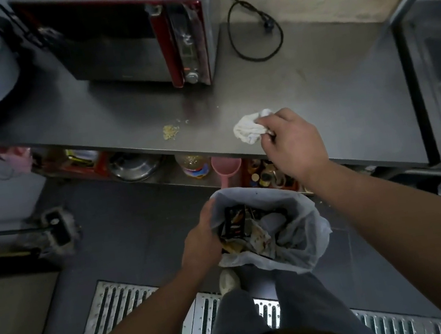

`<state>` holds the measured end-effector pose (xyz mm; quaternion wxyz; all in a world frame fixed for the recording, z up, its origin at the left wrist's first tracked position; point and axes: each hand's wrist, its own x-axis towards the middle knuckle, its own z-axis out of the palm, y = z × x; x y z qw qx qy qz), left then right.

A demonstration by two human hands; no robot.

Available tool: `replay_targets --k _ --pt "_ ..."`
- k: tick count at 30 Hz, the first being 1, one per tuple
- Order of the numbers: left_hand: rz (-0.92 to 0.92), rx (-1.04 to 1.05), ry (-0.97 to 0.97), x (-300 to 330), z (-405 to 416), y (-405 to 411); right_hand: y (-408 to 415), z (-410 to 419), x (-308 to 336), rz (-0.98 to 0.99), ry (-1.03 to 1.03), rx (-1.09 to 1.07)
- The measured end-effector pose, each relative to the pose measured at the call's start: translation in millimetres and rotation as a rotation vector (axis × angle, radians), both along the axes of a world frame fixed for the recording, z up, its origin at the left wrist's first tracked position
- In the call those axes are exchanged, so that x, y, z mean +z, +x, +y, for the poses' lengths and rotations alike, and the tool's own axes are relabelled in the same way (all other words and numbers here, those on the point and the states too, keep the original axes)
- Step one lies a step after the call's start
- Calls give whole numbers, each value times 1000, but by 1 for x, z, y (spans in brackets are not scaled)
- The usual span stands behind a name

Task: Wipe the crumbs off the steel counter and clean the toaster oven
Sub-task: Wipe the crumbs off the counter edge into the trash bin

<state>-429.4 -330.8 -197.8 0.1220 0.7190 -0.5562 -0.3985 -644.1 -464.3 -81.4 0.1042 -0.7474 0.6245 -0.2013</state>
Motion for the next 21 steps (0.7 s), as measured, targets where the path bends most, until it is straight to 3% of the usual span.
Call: replay_targets --k 21 --pt "-94 433 76 2 -69 -107 -139 -138 -44 32 109 35"
